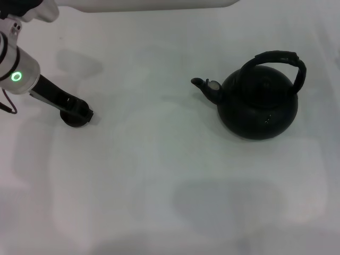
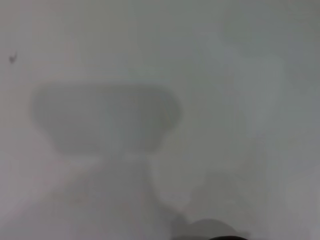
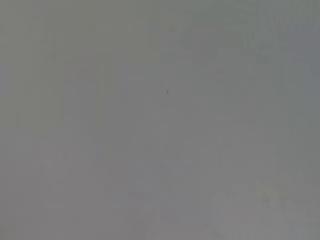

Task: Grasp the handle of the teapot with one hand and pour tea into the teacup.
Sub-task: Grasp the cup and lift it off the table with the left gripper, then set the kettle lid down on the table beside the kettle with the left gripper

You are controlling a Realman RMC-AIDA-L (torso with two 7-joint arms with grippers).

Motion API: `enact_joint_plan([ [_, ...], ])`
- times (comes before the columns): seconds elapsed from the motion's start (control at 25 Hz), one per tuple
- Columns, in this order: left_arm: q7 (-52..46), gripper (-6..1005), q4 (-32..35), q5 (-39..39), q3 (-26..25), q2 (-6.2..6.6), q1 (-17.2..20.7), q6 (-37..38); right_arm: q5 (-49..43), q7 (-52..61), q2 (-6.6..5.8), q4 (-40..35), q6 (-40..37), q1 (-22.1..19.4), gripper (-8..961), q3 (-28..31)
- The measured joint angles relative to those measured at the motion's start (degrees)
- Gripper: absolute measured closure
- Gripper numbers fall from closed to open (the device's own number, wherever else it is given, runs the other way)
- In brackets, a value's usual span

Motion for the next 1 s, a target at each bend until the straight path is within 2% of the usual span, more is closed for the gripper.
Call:
enact_joint_plan([
  [0.2, 0.0, 306, 0.8, 0.1, 0.9, -0.08, 0.0, 0.9, 0.0, 0.0, 0.00, 0.0, 0.0, -0.1, 111, 0.0],
  [0.4, 0.0, 308, 6.1, -0.1, 1.7, -0.23, -0.1, 2.7, 0.0, 0.0, 0.00, 0.0, -0.1, -0.1, 111, 0.0],
  [0.56, 0.0, 307, 8.2, -0.8, 6.2, -0.33, -1.3, 2.5, 0.0, 0.0, 0.00, -0.1, -0.1, 0.0, 111, 0.0],
  [0.68, -0.5, 306, 8.0, -2.4, 11.6, -0.54, -3.1, 1.6, 0.0, 0.0, 0.00, -0.3, -0.1, 0.0, 111, -0.1],
  [0.72, -0.5, 306, 8.0, -2.4, 11.6, -0.54, -3.1, 1.6, 0.0, 0.0, 0.00, -0.3, -0.1, 0.0, 111, -0.1],
  [0.76, -1.7, 306, 8.0, -4.8, 15.5, -0.64, -3.8, -0.2, 0.0, 0.0, 0.02, -0.3, -0.1, 0.0, 111, -0.1],
  [1.0, -3.0, 306, 7.9, -8.2, 24.0, -0.75, -5.1, -2.0, 0.0, 0.0, 0.09, -0.4, -0.1, -0.1, 111, -0.5],
])
